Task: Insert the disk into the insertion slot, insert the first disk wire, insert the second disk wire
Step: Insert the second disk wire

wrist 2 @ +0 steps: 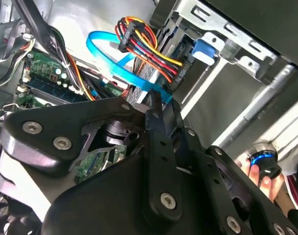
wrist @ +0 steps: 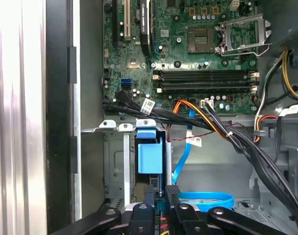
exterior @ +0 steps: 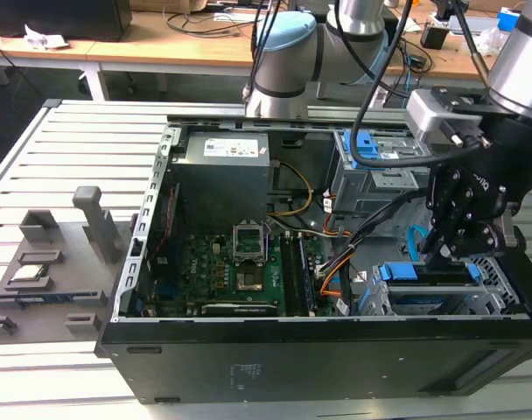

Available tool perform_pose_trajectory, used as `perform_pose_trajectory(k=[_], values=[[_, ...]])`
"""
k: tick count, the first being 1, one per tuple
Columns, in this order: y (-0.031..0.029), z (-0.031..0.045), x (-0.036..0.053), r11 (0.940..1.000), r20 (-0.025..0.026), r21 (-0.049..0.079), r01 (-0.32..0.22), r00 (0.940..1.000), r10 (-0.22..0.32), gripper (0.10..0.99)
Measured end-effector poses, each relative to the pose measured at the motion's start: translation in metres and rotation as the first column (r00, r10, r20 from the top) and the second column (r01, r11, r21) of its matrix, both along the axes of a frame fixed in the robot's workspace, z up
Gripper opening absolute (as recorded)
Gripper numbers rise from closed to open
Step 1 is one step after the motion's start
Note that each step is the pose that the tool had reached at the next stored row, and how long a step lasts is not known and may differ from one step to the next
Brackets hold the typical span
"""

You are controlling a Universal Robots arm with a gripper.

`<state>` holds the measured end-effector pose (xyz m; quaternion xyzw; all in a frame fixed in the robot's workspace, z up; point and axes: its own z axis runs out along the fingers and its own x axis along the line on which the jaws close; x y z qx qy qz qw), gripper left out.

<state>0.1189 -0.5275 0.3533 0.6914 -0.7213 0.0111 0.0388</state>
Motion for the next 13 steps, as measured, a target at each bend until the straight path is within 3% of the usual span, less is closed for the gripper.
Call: perform_pose_trajectory(k=[4,5,7,13], values=[[0.0016,0.0176,0.0,1.0,0.0,0.0,0.0,1.0,0.0,0.224],[0.0019,0.0197,0.0,1.0,0.0,0.0,0.0,1.0,0.0,0.157],[0.0023,0.0257,0.0,1.0,0.0,0.0,0.0,1.0,0.0,0.106],[0.0023,0.0307,0.0,1.0,0.0,0.001,0.0,1.0,0.0,0.106]])
